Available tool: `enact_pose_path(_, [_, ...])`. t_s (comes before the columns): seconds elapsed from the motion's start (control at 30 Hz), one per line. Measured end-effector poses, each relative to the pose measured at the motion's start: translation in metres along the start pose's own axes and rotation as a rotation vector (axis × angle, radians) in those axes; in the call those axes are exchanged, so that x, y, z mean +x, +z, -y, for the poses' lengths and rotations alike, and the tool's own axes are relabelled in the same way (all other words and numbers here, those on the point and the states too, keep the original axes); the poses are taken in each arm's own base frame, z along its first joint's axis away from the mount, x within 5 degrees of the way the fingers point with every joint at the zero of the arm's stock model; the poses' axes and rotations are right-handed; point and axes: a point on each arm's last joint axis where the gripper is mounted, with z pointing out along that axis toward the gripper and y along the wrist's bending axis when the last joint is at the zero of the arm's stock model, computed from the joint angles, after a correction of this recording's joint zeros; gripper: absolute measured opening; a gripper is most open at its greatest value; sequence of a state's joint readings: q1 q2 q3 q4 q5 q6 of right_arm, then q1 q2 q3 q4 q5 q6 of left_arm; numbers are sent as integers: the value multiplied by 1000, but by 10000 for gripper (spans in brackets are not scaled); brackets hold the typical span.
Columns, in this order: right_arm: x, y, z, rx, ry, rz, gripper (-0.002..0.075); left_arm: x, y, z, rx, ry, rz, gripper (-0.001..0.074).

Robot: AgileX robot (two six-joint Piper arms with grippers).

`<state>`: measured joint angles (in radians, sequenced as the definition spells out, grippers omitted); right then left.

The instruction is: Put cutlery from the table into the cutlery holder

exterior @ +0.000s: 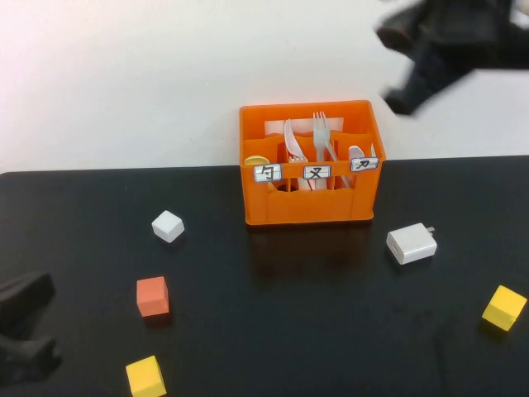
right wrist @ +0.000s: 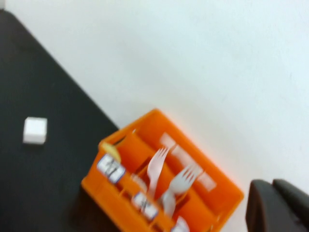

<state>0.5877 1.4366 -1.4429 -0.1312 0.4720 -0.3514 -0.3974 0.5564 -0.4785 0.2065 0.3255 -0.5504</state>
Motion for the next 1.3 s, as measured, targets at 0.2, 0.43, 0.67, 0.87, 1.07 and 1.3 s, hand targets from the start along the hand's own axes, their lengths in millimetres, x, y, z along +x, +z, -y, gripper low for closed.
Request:
enact_pose_path(0.2, [42, -45, -19, -9, 2, 12, -2, 8, -20, -4, 41, 35, 108, -2])
enact_pose_path(0.43, [99, -84, -49, -50, 6, -21, -2, 30, -30, -7, 116, 17, 133, -2])
enact_pose_path(0.67, [155, -113, -73, -62, 6, -42, -2, 44, -31, -6, 186, 58, 95, -2])
enact_pose_path(0.87, [194, -135, -90, -49, 60, -10, -2, 47, -31, -4, 219, 105, 80, -2])
enact_pose_path(1.07, [221, -146, -102, -38, 82, 18, -2, 48, -31, -5, 214, 108, 71, -2])
enact_pose_path(1.3, [226, -149, -105, -42, 100, 26, -2, 49, -31, -5, 208, 109, 61, -2])
